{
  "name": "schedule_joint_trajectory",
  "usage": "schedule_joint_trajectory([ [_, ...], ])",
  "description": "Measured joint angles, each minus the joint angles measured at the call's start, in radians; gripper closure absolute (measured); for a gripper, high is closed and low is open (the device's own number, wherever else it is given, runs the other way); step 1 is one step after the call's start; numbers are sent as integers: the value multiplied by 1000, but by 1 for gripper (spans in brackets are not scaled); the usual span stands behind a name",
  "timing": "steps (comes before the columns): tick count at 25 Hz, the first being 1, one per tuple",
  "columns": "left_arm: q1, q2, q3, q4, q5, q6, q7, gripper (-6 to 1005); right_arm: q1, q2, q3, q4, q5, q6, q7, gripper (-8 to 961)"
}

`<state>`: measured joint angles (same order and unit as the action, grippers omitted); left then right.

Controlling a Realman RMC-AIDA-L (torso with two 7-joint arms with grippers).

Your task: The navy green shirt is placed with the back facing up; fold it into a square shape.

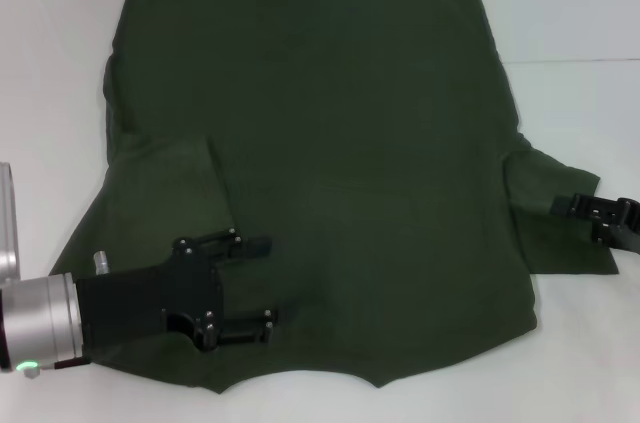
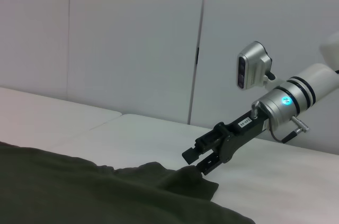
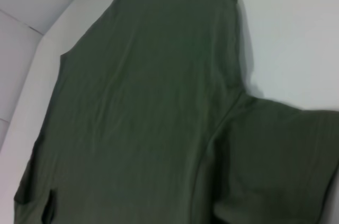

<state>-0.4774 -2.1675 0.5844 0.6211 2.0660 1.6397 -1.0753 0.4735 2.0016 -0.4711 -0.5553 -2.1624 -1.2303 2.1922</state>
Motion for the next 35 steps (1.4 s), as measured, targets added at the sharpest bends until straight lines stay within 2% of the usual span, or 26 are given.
schedule_joint_trajectory([
  [6, -1, -1, 0, -1, -1, 0, 0, 173, 1, 0, 5, -4, 14, -7, -2, 151],
  [14, -1, -2, -1, -3, -3, -2, -1, 172, 4, 2, 5, 0, 126, 19, -40, 150],
  [22, 0, -2, -2, -6, -3, -12, -1, 172, 10, 2, -7, 16, 101, 46, -43, 150],
  [35, -4, -2, -2, -6, -3, -14, -2, 173, -12, -35, -7, 35, 72, 44, -31, 149],
])
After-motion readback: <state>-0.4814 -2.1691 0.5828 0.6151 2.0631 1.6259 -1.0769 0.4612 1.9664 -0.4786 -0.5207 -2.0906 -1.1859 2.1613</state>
